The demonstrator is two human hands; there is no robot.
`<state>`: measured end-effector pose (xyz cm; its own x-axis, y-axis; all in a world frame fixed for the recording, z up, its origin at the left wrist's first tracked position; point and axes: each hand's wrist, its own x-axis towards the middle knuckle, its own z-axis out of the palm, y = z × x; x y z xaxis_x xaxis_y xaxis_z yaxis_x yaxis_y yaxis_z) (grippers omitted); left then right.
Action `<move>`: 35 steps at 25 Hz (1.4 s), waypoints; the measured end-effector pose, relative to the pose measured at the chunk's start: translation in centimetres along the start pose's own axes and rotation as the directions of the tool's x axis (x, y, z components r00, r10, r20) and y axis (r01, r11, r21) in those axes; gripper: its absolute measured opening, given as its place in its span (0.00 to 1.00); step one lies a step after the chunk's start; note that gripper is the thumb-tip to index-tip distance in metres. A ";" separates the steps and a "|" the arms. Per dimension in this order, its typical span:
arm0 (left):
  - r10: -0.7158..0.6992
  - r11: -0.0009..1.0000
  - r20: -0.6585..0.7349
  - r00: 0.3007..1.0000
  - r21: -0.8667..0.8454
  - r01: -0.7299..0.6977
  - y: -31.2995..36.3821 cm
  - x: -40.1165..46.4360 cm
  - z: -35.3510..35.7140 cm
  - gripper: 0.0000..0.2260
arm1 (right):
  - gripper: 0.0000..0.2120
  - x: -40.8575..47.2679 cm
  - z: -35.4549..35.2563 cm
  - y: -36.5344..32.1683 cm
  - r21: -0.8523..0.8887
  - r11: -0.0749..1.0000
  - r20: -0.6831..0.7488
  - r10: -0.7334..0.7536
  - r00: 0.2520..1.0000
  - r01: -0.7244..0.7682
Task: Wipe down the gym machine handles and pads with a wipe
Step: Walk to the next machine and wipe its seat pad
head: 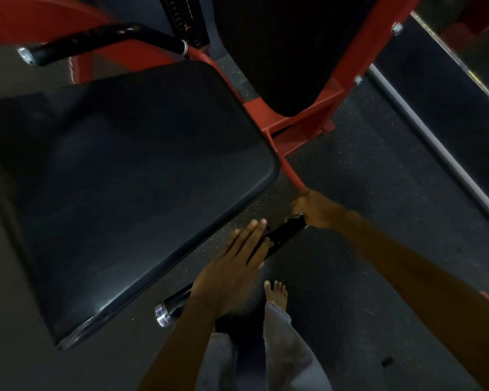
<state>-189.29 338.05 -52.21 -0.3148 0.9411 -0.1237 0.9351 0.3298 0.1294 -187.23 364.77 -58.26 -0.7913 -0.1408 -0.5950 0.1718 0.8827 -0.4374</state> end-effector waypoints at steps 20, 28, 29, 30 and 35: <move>0.033 0.998 -0.052 0.998 -0.056 -0.036 0.1 -0.1 0.4 0.26 | 0.11 -5.5 5.1 -4.0 0.529 0.838 -0.576 0.473 0.667 -0.137; 0.061 0.998 -0.034 0.998 -0.007 -0.062 0.0 0.0 0.6 0.22 | 0.08 -4.5 6.3 -11.4 0.958 0.192 -0.108 0.929 0.353 -0.212; 0.066 0.998 -0.035 0.997 -0.005 -0.066 0.0 0.0 0.5 0.23 | 0.10 -5.1 6.3 -12.6 0.968 0.173 -0.096 0.925 0.368 -0.183; 0.069 0.998 -0.037 0.997 -0.006 -0.069 0.0 0.0 0.4 0.23 | 0.10 -5.8 6.4 -14.1 0.970 0.177 -0.096 0.907 0.409 -0.165; 0.057 0.998 -0.013 0.998 -0.021 -0.057 0.0 0.0 0.1 0.25 | 0.07 -8.7 6.7 -16.9 0.911 0.400 -0.290 0.794 0.534 -0.101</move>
<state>-189.24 338.07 -52.33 -0.2629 0.9593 -0.1031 0.9480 0.2767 0.1571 -179.32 348.03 -50.18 -0.4561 0.7561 -0.4694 0.6829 -0.0409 -0.7294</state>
